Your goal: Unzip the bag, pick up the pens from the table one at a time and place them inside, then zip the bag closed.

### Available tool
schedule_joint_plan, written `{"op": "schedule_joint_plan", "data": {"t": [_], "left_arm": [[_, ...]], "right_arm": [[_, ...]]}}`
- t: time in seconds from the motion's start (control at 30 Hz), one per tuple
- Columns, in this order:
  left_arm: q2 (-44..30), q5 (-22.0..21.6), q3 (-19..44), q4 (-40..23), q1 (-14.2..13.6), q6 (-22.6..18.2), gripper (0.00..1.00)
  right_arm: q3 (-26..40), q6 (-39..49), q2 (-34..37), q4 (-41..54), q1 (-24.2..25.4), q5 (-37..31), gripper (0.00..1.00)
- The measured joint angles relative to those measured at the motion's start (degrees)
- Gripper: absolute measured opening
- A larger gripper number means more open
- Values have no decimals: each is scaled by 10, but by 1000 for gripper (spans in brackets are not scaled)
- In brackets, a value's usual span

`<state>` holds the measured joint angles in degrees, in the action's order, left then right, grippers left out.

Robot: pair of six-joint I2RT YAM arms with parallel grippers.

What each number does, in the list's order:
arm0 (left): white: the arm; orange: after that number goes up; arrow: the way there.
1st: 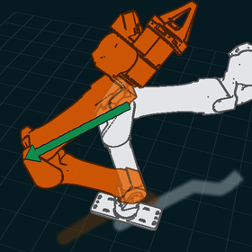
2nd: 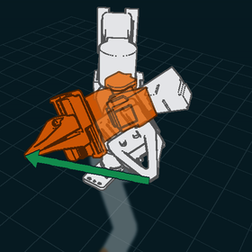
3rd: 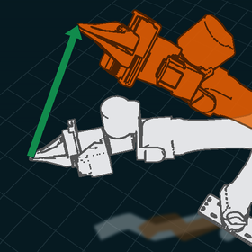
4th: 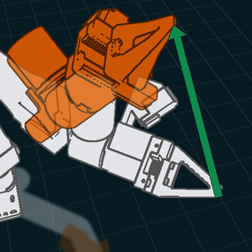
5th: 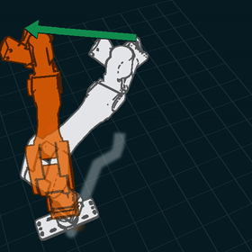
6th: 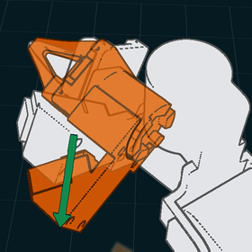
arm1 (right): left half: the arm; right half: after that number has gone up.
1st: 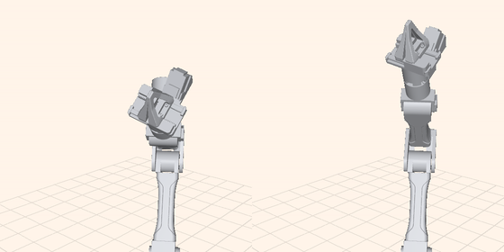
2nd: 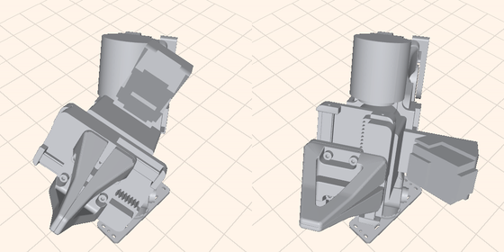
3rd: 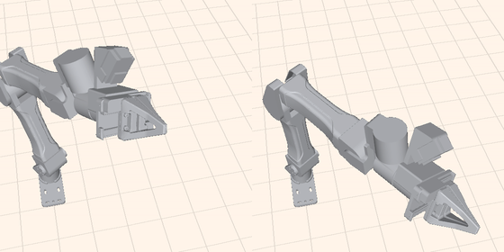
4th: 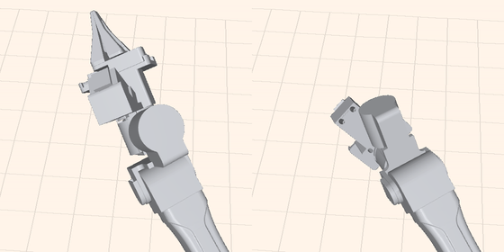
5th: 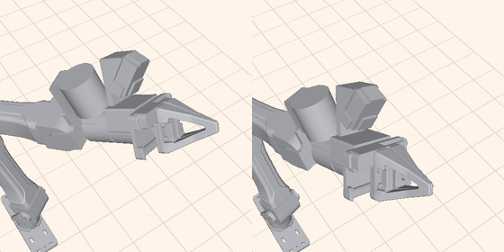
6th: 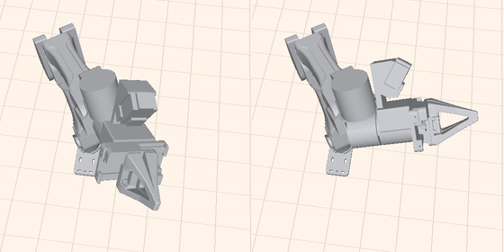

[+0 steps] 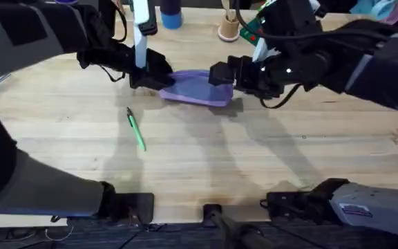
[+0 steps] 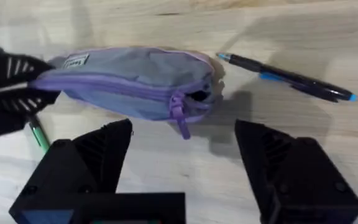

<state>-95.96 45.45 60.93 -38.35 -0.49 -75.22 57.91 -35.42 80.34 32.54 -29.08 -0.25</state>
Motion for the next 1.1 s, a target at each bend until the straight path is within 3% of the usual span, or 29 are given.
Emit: {"op": "schedule_joint_plan", "data": {"t": [0.33,0.53,0.8,0.93,1.1], "left_arm": [[0,0,0,0,0,0,42],[0,0,0,0,0,0,42],[0,0,0,0,0,0,43],[0,0,0,1,0,0,43],[0,0,0,1,0,0,43]], "right_arm": [[0,-19,49,-34,0,-2,956],[0,-21,52,-43,-1,-2,708],[0,-23,52,-43,-1,-2,304],[0,-23,52,-40,-1,-12,53],[0,-23,52,-40,-2,-17,38]]}}
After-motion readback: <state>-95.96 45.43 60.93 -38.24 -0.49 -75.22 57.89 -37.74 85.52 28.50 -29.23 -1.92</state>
